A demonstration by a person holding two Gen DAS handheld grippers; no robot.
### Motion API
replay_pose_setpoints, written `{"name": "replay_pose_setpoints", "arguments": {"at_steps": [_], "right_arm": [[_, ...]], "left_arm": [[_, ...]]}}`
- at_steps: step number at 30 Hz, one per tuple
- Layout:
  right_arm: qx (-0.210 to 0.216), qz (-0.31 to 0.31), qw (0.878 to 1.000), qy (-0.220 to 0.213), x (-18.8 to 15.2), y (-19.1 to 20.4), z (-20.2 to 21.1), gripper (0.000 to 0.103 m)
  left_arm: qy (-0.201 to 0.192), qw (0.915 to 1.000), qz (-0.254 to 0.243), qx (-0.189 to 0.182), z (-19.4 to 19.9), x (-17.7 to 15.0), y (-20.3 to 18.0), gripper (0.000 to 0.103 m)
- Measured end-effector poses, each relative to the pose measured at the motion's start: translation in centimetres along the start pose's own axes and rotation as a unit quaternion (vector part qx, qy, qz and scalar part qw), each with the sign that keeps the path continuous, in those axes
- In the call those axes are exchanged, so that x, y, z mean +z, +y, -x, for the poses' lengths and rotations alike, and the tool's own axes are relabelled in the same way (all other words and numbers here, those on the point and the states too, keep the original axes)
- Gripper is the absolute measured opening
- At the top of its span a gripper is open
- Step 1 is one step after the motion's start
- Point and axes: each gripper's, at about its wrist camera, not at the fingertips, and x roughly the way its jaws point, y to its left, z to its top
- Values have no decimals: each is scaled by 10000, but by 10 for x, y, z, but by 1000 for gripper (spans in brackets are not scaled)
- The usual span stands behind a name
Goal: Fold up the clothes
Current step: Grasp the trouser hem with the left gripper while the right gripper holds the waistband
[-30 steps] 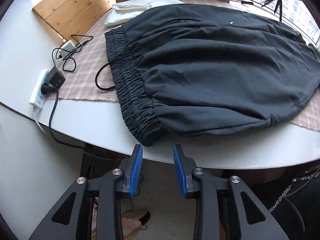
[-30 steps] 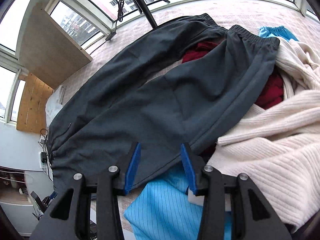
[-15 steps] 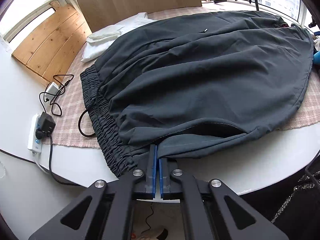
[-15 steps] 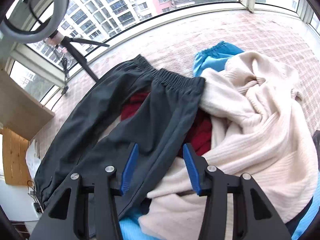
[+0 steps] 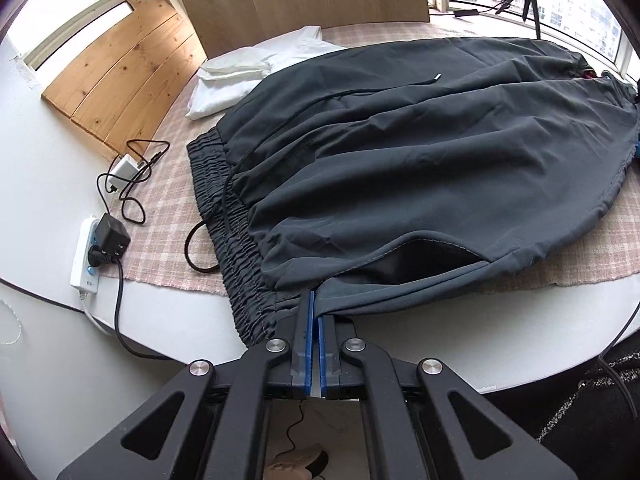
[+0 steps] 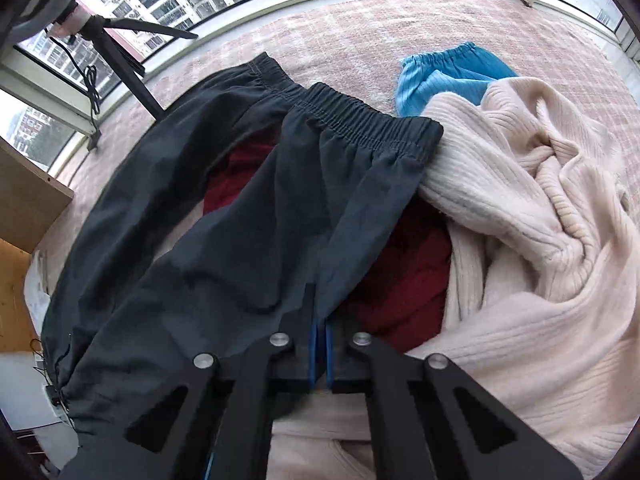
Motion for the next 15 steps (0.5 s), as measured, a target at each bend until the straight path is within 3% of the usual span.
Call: {"name": "replay_pose_setpoints", "arguments": {"at_steps": [6, 11, 15], "right_arm": [[946, -614, 9903, -810, 14, 7, 44, 2], [1087, -561, 9838, -1314, 48, 52, 54, 2], [1064, -606, 9799, -1575, 78, 86, 34, 2]], "left_arm": [[-245, 9993, 93, 266, 20, 34, 33, 1], [-517, 9968, -154, 594, 18, 92, 65, 1], [-430, 9956, -399, 728, -16, 146, 80, 1]]}}
